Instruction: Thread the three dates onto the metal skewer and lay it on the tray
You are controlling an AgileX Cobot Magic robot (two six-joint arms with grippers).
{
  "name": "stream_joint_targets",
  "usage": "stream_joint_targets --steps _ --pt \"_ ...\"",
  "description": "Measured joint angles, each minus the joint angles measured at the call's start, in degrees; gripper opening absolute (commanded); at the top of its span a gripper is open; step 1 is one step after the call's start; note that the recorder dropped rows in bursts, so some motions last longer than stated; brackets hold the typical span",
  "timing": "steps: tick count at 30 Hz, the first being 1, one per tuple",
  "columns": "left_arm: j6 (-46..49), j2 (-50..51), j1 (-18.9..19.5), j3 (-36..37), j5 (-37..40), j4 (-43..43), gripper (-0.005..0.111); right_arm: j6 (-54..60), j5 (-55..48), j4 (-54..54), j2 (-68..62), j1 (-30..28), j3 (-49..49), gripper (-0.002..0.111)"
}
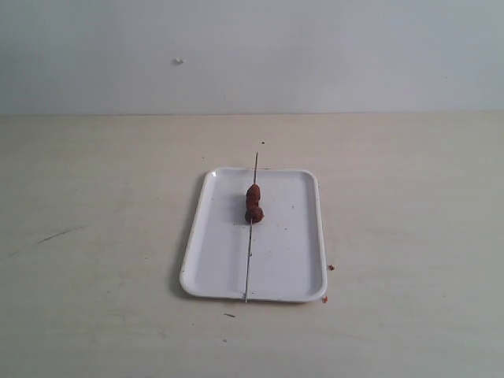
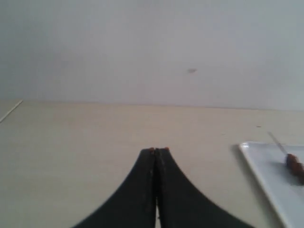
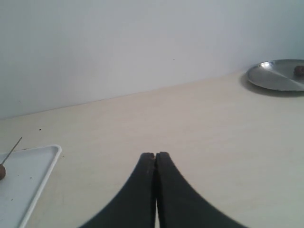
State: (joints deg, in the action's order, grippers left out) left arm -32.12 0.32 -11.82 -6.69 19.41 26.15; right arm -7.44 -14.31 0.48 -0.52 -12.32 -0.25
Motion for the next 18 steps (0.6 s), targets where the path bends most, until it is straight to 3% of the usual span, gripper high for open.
stream_joint_targets --steps 4,8,18 --pt "0.0 0.0 10.4 2.7 1.4 -2.9 0.000 0.0 0.1 0.0 0.0 0.0 0.0 0.000" --pt "0.0 0.0 16.0 5.4 1.9 -5.5 0.000 0.0 0.1 -0.1 0.0 0.0 0.0 0.000" --pt "0.1 0.0 17.2 6.5 3.0 -6.7 0.000 0.0 0.2 -0.1 0.0 0.0 0.0 0.000"
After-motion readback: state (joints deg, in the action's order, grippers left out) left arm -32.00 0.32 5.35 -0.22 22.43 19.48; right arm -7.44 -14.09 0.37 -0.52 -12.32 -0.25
